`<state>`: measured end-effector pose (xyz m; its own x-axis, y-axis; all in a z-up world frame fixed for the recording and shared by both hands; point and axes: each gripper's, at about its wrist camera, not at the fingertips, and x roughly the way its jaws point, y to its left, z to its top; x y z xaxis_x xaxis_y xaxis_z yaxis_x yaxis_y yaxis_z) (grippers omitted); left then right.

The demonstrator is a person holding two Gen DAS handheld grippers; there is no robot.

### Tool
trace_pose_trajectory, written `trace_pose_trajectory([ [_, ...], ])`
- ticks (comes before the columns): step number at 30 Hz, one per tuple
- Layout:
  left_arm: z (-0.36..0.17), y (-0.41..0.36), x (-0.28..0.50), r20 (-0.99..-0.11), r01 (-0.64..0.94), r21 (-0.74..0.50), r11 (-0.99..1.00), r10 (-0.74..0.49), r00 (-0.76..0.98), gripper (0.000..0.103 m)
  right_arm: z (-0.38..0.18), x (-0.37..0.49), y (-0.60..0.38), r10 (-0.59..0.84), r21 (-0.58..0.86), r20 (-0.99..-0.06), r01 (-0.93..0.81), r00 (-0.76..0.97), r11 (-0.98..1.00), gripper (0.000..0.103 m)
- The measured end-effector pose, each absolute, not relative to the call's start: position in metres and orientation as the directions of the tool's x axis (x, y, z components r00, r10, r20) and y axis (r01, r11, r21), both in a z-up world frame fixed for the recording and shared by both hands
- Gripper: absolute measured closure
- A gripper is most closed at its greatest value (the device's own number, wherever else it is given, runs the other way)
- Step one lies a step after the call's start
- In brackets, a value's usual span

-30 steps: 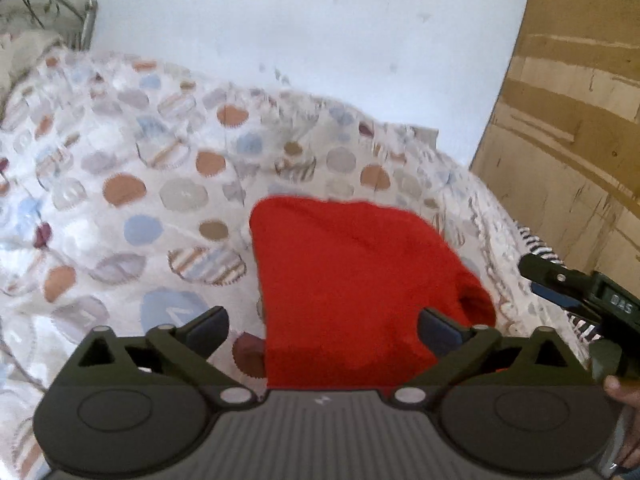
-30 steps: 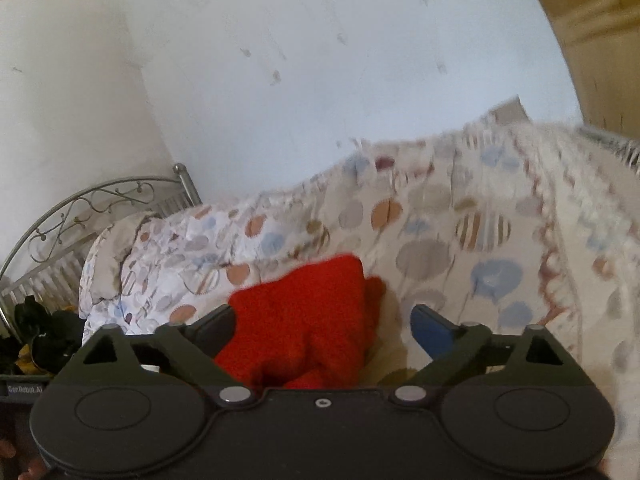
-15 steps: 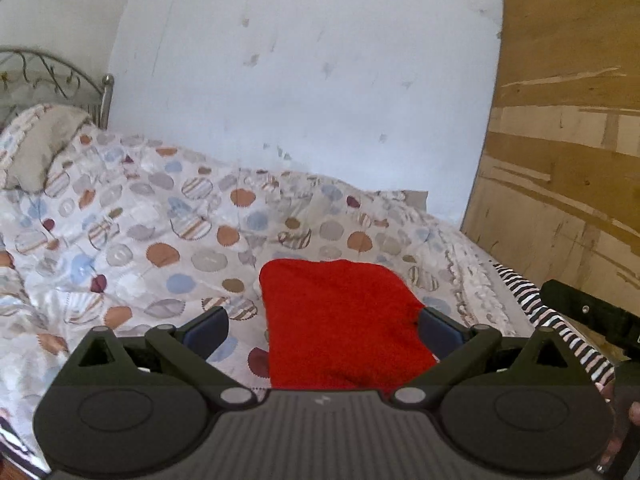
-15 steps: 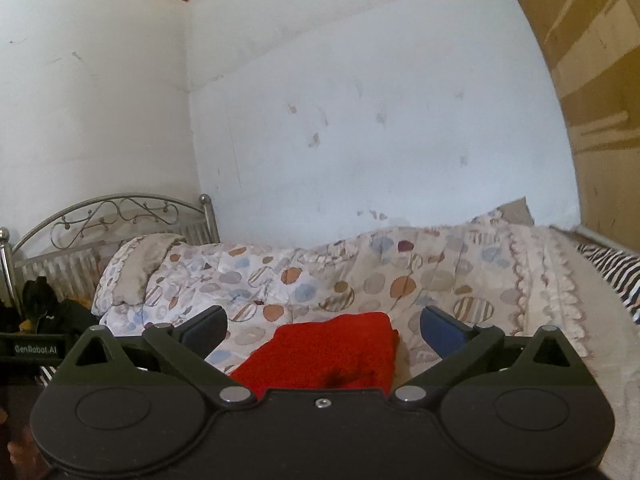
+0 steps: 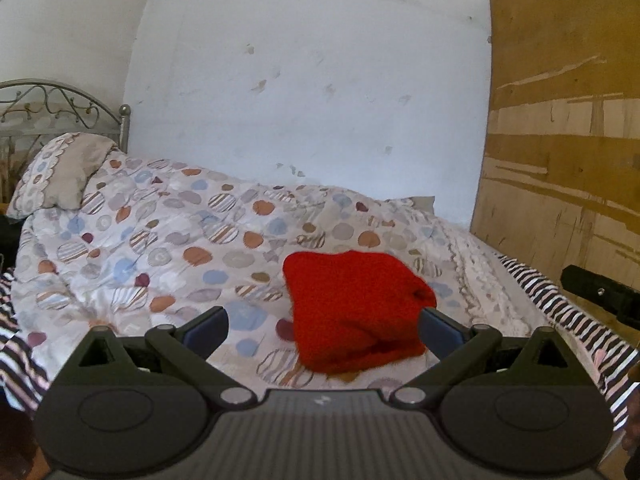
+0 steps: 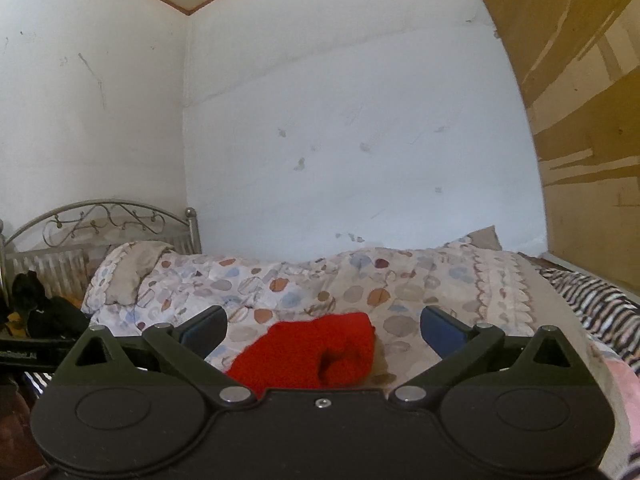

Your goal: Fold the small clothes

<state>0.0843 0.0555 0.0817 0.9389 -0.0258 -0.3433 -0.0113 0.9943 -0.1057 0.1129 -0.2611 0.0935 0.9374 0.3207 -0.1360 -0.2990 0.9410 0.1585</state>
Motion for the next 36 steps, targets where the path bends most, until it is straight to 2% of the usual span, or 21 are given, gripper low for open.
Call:
trace_pose_trajectory([
  [13, 0.036, 0.056, 0.057, -0.395, -0.071, -0.106, 0.992, 0.023, 0.918, 0.000, 0.047, 0.068, -0.247, 0.289, 0.064, -0.204, -0.282, 0.935, 0.957, 0.000],
  [24, 0.024, 0.045, 0.052, -0.424, -0.057, -0.055, 0.997, 0.028, 0.905, 0.000, 0.034, 0.064, -0.241, 0.284, 0.042, -0.252, -0.283, 0.925, 0.958, 0.000],
  [36, 0.024, 0.045, 0.051, -0.424, -0.063, -0.054, 0.997, 0.034, 0.905, 0.000, 0.031, 0.066, -0.245, 0.267, 0.046, -0.268, -0.265, 0.926, 0.963, 0.000],
])
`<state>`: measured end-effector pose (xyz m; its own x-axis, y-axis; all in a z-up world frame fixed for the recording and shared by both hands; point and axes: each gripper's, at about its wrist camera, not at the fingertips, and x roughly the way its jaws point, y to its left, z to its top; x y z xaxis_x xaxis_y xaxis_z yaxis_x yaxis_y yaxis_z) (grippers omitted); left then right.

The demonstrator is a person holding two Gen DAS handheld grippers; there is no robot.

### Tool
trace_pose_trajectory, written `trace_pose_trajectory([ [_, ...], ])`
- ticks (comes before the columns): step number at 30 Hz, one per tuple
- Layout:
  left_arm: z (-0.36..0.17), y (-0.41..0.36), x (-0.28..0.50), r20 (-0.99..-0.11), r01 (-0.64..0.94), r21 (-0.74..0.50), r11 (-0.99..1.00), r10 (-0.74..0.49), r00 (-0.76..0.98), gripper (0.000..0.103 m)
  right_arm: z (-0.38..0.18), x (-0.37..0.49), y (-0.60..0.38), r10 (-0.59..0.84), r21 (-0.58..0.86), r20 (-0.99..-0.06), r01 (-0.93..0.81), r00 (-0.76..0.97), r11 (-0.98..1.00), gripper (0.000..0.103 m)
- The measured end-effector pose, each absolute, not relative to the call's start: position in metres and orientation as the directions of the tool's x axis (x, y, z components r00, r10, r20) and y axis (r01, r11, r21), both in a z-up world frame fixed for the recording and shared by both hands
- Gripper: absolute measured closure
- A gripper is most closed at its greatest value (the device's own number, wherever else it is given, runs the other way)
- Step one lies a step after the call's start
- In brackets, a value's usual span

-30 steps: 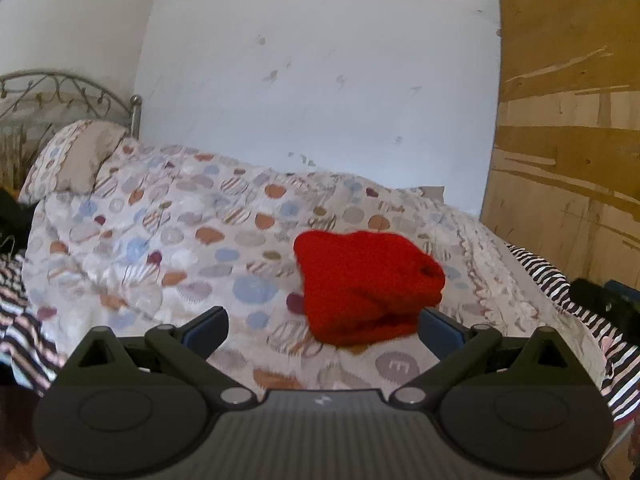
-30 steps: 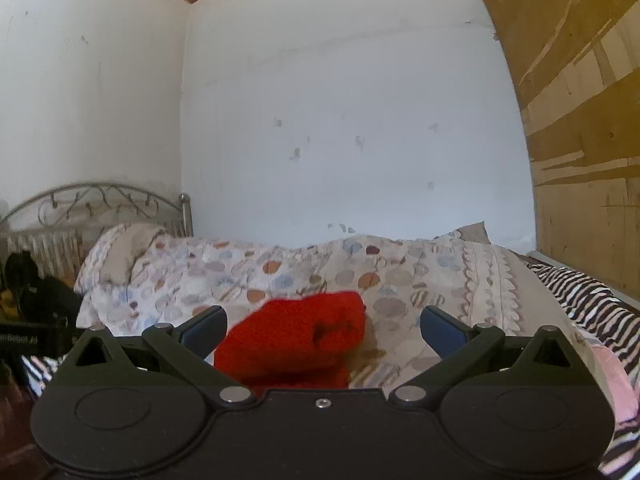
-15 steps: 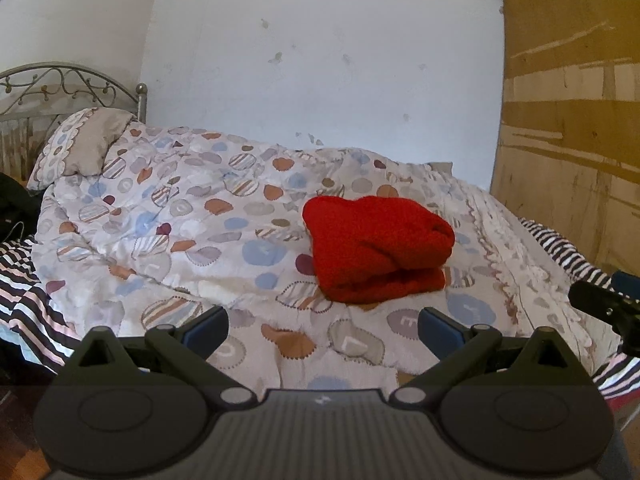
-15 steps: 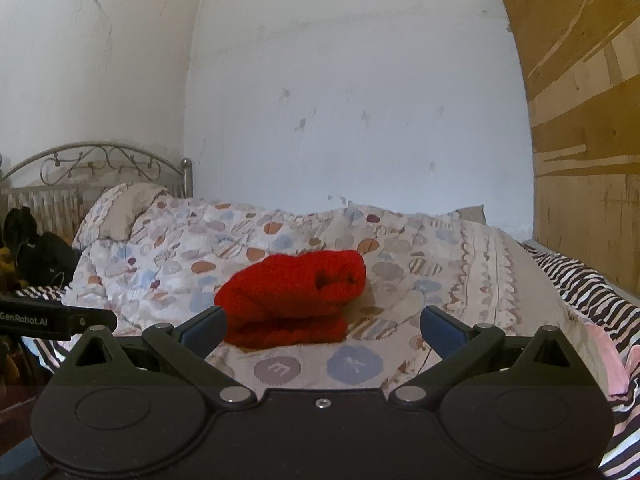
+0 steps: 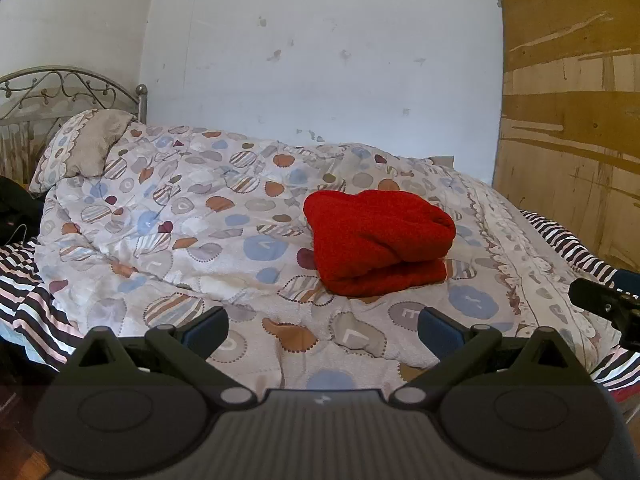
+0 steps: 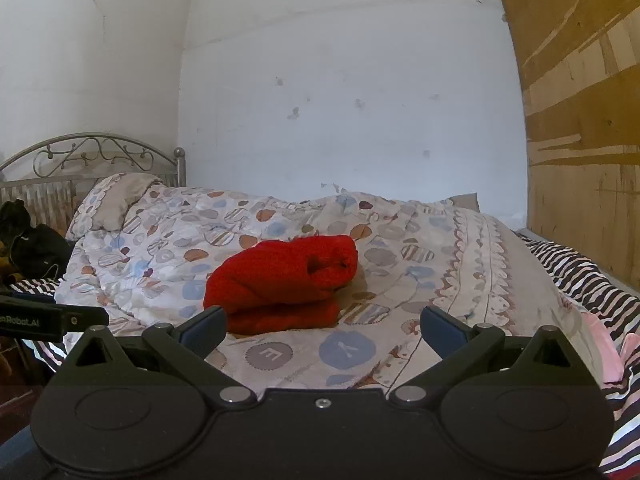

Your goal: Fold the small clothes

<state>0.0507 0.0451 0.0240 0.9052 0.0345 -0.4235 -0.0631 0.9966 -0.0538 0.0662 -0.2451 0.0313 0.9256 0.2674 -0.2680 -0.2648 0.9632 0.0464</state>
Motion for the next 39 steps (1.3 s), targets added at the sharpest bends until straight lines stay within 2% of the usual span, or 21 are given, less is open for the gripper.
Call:
trace_pose_trajectory([
  [39, 0.0236, 0.0466, 0.0500, -0.426, -0.065, -0.055, 0.996, 0.036, 0.904, 0.000, 0.0296, 0.0630, -0.2450, 0.270, 0.047, -0.273, -0.267, 0.923, 0.962, 0.000],
])
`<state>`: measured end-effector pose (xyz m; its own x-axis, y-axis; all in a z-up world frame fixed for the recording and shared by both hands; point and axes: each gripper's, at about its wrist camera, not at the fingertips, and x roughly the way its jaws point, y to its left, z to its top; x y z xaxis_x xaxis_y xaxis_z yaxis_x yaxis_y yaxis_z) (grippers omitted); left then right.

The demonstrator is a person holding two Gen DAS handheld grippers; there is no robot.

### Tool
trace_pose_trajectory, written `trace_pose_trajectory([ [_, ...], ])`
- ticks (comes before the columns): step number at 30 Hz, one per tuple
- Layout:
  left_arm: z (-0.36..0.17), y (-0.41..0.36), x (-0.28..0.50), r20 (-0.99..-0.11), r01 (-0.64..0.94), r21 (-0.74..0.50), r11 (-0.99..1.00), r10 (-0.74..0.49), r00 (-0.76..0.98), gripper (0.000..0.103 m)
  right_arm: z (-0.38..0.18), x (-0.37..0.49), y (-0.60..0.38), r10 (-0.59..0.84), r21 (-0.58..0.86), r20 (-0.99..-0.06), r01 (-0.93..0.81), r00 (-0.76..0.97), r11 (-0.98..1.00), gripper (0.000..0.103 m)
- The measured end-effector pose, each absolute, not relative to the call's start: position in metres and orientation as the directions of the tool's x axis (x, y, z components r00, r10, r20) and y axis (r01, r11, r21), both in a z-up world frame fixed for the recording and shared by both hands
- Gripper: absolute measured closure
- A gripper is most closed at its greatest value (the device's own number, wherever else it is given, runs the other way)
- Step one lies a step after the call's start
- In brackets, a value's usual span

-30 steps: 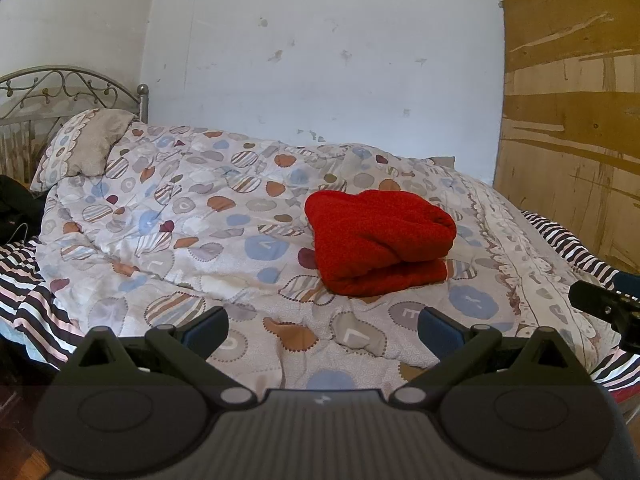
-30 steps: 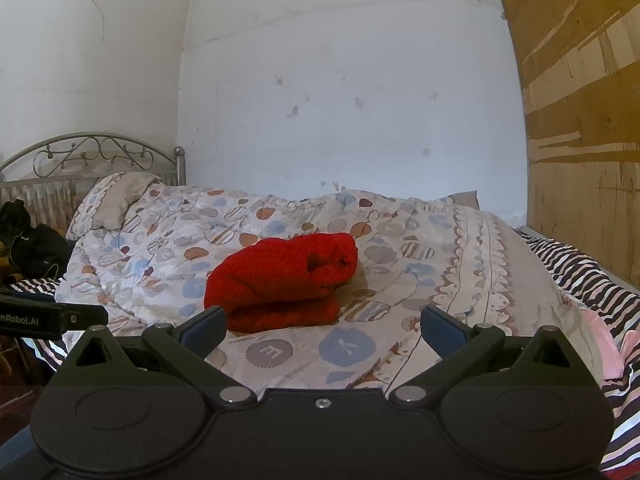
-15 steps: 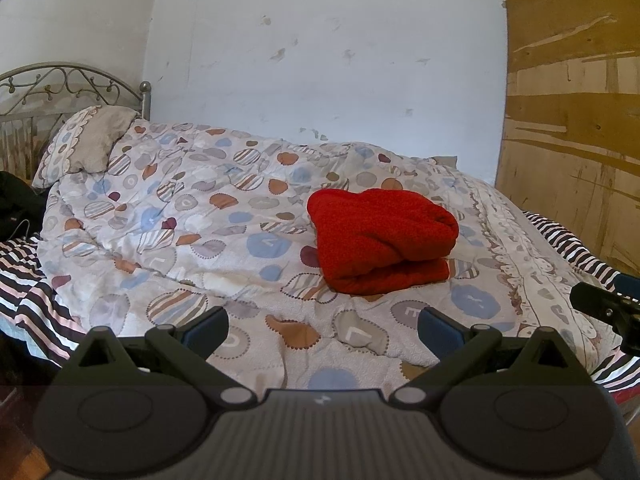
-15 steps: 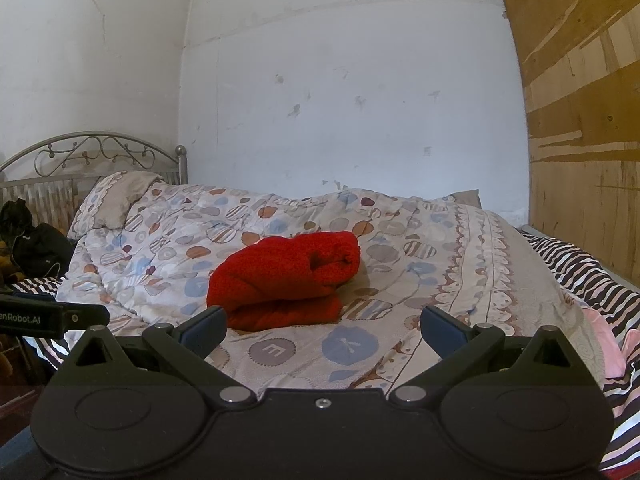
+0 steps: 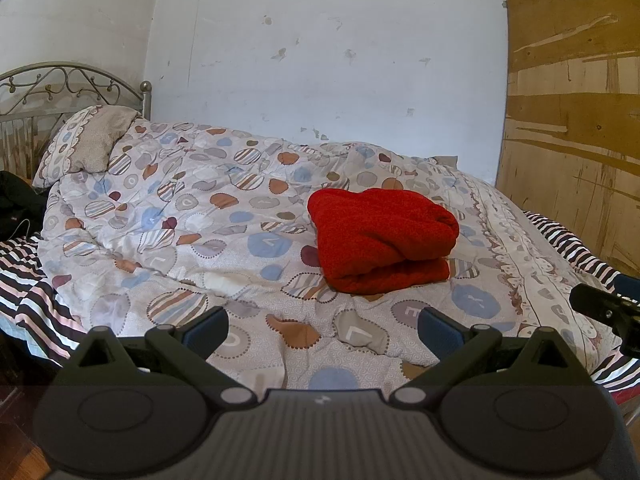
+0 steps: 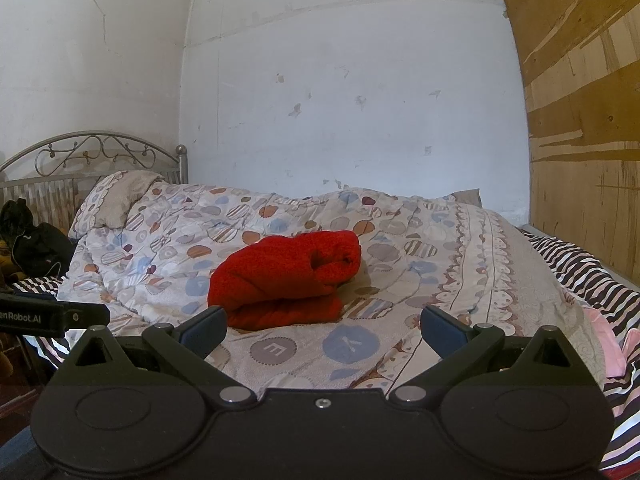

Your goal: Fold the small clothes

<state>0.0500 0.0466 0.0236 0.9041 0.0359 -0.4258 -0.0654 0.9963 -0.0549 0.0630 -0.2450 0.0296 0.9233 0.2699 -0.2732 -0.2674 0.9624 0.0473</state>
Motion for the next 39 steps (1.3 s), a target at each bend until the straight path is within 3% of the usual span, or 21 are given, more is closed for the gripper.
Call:
trace_pose_trajectory([
  [39, 0.0236, 0.0485, 0.0495, -0.431, -0.059, -0.071, 0.996, 0.023, 0.902, 0.000, 0.0306, 0.0639, -0.2450, 0.270, 0.049, -0.275, -0.268, 0.923, 0.962, 0.000],
])
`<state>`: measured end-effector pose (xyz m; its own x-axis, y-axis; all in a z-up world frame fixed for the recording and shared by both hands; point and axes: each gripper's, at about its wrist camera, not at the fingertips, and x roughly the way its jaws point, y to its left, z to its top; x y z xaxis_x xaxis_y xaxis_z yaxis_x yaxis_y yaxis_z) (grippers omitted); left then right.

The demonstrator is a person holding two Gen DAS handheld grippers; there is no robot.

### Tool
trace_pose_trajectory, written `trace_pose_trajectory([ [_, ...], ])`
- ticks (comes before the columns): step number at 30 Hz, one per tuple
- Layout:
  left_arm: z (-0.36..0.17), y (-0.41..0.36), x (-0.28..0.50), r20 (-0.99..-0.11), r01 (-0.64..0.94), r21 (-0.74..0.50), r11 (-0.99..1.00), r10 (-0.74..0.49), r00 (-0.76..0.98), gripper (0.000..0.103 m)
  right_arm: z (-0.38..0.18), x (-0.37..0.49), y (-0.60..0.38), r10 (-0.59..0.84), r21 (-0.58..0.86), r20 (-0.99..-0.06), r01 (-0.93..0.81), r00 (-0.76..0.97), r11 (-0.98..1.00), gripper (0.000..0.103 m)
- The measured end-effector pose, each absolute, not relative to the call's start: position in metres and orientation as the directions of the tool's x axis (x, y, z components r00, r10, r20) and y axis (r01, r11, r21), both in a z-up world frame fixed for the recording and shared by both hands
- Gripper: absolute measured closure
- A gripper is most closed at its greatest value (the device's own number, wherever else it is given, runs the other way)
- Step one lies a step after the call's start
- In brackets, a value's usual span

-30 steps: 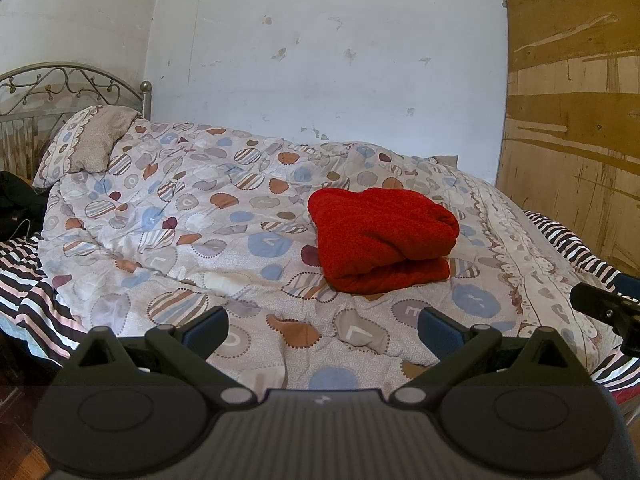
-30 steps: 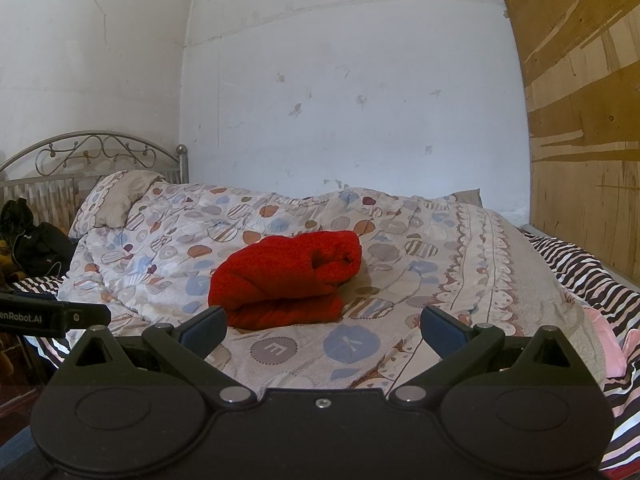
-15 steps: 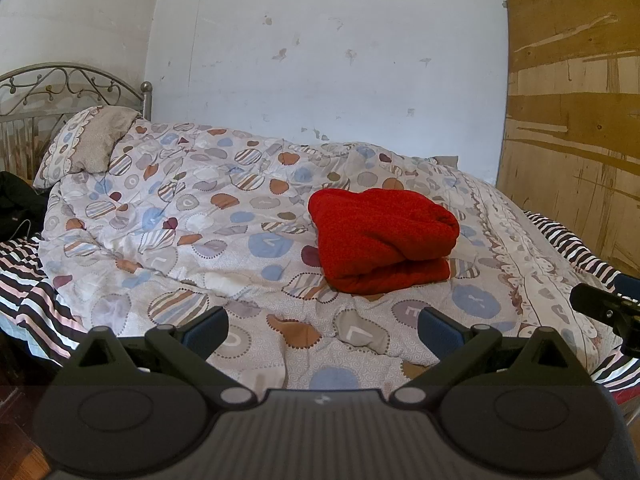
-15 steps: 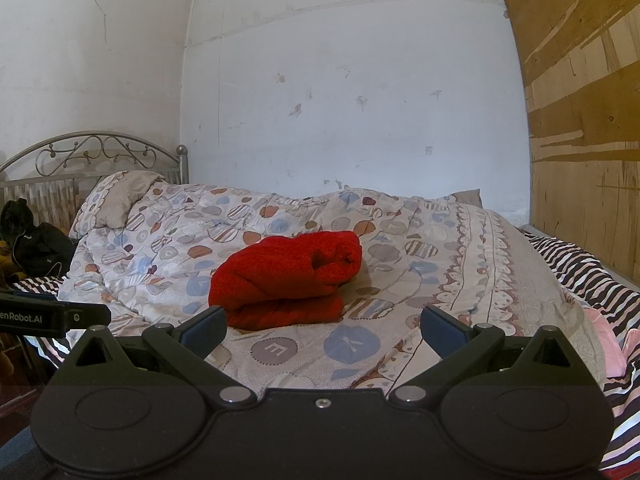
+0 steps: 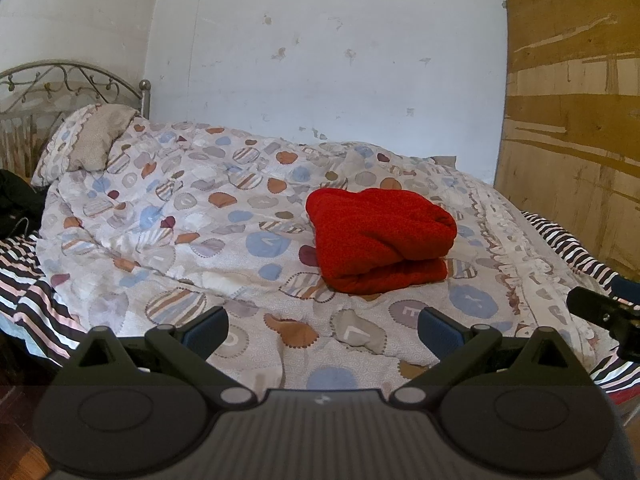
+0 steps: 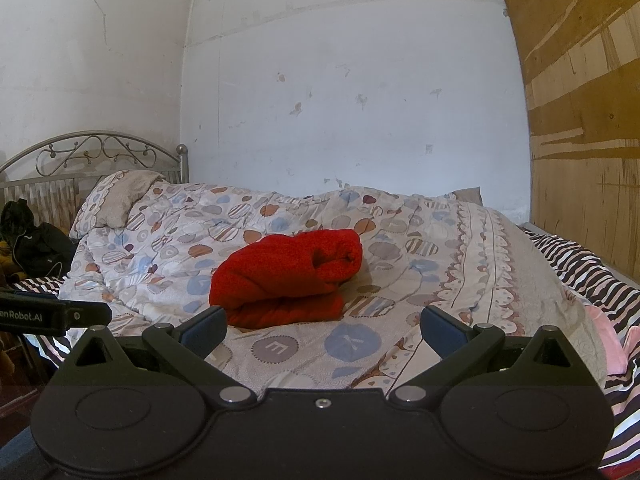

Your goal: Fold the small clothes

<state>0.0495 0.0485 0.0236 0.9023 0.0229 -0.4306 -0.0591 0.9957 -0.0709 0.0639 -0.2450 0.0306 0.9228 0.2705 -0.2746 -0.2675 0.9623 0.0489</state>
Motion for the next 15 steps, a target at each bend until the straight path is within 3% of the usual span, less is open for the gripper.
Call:
trace_pose_trajectory([
  [15, 0.0227, 0.0478, 0.0519, -0.489, -0.125, -0.054, 0.991, 0.083, 0.869, 0.000, 0.0307, 0.0646, -0.2453, 0.270, 0.051, -0.275, -0.267, 0.923, 0.962, 0.000],
])
